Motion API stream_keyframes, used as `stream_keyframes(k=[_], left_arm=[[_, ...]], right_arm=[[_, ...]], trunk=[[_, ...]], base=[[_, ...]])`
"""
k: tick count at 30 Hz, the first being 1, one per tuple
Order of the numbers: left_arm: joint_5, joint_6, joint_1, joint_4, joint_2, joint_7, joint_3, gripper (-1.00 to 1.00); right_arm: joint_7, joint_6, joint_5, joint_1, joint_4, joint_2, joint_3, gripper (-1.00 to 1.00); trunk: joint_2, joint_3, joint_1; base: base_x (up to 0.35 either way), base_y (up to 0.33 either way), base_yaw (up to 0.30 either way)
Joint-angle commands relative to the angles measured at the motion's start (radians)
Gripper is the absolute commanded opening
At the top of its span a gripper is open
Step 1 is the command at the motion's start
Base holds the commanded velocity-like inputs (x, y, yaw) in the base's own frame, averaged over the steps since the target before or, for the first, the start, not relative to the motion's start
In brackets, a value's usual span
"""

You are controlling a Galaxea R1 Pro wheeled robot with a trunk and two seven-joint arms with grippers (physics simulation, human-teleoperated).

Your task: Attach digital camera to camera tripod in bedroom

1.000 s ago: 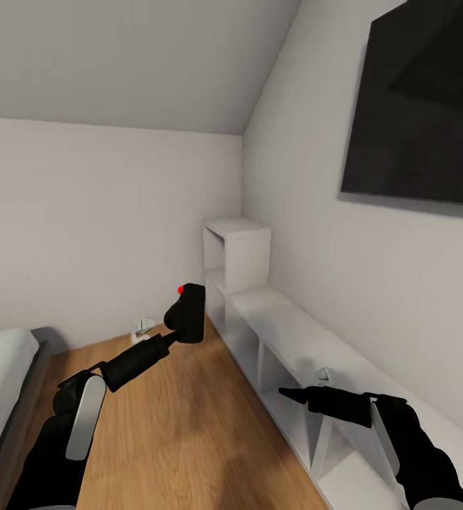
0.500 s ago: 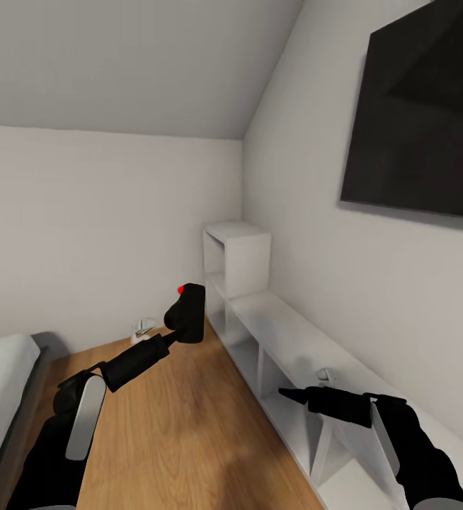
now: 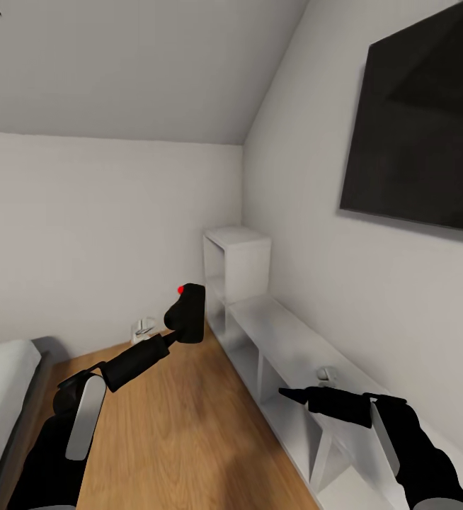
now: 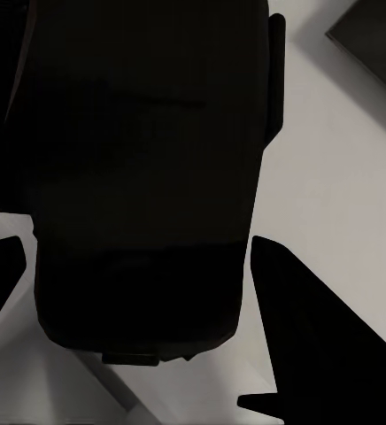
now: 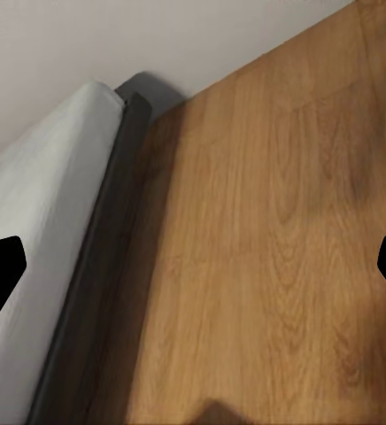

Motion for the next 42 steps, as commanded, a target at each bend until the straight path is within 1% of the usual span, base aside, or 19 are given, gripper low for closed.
stream_keyframes(k=[1, 42], left_arm=[[0.002, 0.006, -0.001, 0.000, -0.001, -0.004, 0.002, -1.00], [0.002, 0.006, -0.001, 0.000, -0.001, -0.004, 0.003, -1.00]], right_arm=[[0.002, 0.008, -0.003, -0.001, 0.000, 0.000, -0.001, 1.00], [0.003, 0.005, -0.003, -0.001, 0.000, 0.000, -0.002, 1.00]], trunk=[[0.007, 0.002, -0.004], [0.294, 0.131, -0.161]], base=[[0.000, 0.000, 0.000], [0.000, 0.000, 0.000]])
